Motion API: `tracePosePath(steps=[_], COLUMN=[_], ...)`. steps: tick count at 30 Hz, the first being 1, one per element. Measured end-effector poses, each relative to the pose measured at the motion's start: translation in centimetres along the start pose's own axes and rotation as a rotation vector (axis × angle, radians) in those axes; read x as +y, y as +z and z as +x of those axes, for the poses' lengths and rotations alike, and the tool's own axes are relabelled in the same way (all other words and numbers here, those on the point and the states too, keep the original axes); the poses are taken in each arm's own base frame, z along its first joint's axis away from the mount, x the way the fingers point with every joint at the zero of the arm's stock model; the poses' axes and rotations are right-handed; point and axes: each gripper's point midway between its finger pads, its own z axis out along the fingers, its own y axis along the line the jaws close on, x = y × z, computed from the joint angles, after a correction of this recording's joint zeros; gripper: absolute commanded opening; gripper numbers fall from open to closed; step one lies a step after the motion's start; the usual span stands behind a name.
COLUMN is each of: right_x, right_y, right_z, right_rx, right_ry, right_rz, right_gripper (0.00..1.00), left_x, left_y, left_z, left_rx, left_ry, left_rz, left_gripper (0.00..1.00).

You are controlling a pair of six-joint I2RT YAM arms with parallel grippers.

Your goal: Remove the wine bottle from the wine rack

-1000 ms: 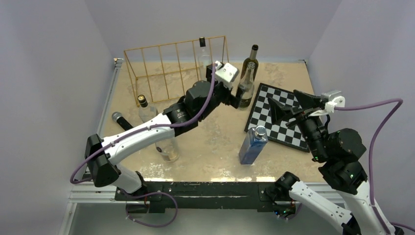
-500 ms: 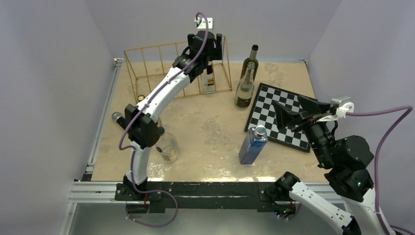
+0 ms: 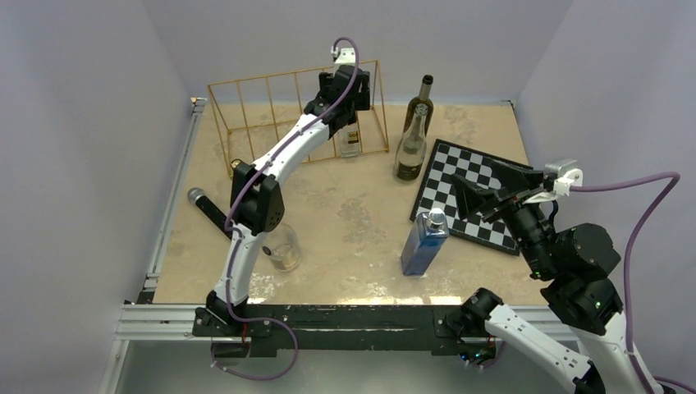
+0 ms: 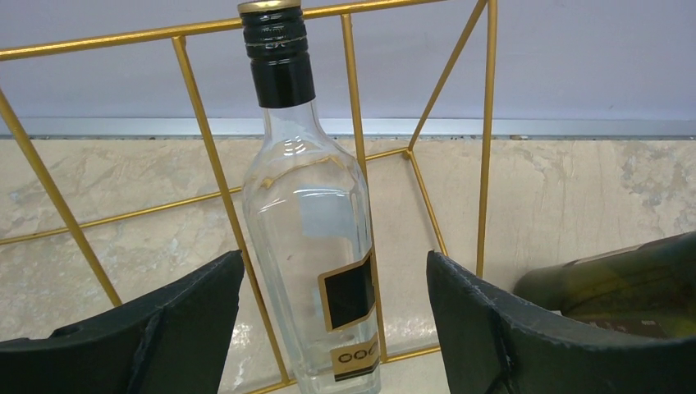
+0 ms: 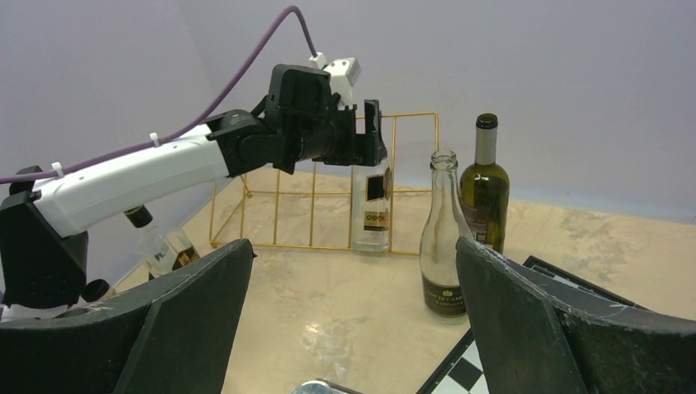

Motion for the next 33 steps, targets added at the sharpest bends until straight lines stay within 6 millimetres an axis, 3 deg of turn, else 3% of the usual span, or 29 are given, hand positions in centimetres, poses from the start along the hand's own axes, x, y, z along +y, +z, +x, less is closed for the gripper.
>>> tracePosePath(steps=[10, 17, 25, 33], right_x=[0.1, 0.2, 0.4, 0.5], right_y=[0.5, 0.6, 0.7, 0.8], right_z=[0.5, 0.4, 0.4, 0.2], right_rx=[0.014, 0.007, -0.001, -0.011], right_ry=[-0.017, -0.028, -0.034, -0.036], right_rz=[-0.004, -0.008, -0.023, -0.025], right_gripper=[0.99, 0.99, 0.99, 0.99], left_x=[0.1, 0.5, 1.7, 1.6], left_y=[2.9, 3.7, 4.5, 3.9], left_z=[3.0, 4.2, 9.5, 8.9], left_rx=[0.004, 0.005, 0.083, 0.070], left_ry=[0.012, 0.022, 0.066, 0.060], left_rz=[-0.036, -0.059, -0.084, -0.076], left_gripper=[0.85, 0.85, 0.85, 0.85])
